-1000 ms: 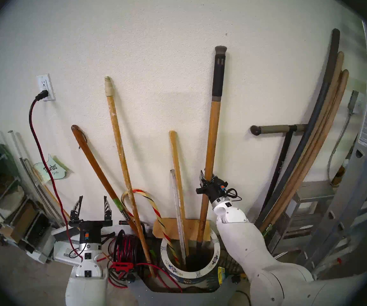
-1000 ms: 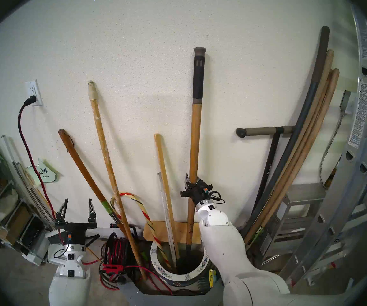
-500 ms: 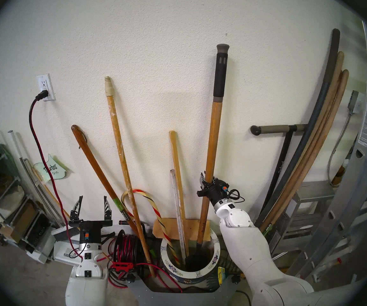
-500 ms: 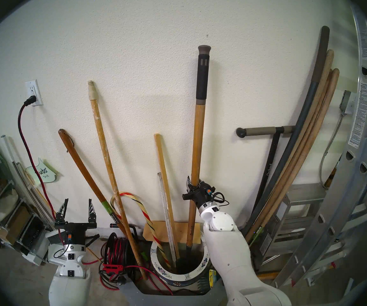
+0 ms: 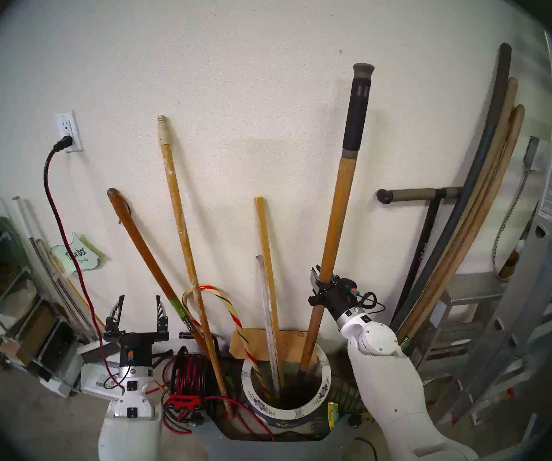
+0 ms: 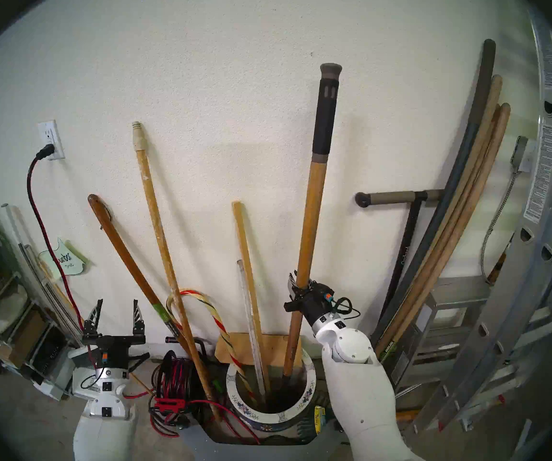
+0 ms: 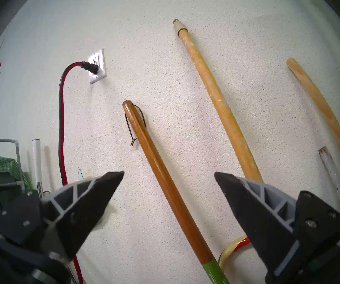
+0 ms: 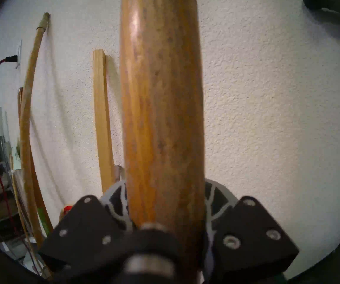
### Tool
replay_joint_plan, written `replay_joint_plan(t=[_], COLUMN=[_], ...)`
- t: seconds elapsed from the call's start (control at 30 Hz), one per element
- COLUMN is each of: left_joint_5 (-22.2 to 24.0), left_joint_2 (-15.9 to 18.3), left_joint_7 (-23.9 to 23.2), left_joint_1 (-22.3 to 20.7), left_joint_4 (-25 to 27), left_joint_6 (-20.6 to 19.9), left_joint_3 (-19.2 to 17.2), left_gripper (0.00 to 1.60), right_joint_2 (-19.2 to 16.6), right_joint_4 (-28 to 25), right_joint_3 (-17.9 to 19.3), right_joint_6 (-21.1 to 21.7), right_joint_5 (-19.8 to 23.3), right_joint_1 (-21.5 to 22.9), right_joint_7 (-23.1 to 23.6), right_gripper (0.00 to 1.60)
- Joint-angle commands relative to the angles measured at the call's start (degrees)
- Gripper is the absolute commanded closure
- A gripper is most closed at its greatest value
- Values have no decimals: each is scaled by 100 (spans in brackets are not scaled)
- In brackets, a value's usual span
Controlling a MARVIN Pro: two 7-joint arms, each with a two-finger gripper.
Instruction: Take wooden sticks or brooms out of the pot
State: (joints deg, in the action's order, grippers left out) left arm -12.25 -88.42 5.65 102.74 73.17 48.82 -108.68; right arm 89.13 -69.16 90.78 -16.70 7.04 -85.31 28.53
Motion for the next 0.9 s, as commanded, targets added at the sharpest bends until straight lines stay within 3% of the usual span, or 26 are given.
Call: replay_joint_plan(t=[0.0, 0.13, 0.37, 0.63, 0.77, 0.83, 0.87], left_joint_5=[3, 4, 948, 1473, 1995, 2516, 2516], left_joint_2=[-3, -3, 383, 788, 1022, 1170, 1170], left_joint_7=[1, 1, -788, -1425, -1899, -2300, -2300], left_joint_1=[-9, -10, 100, 107, 96, 136, 136], left_joint_4=[0, 0, 200, 326, 396, 534, 534], left_joint_6=[-3, -3, -187, -166, -261, -440, -440], left_joint_3=[2, 2, 243, 358, 486, 607, 607], left_gripper=[0, 0, 0, 0, 0, 0, 0], right_joint_2=[16, 6, -57, -112, -136, -150, -150], right_joint_4=[-279, -388, -432, -395, -380, -364, -364], right_joint_3=[-115, -121, -96, -85, -80, -80, -80], right_joint_6=[113, 164, 180, 189, 172, 153, 153], right_joint_5=[80, 107, 174, 230, 267, 292, 292], right_joint_1=[-412, -498, -496, -467, -474, -478, -478], right_joint_7=[237, 285, 444, 593, 669, 712, 712], right_gripper=[160, 160, 160, 160, 160, 160, 160])
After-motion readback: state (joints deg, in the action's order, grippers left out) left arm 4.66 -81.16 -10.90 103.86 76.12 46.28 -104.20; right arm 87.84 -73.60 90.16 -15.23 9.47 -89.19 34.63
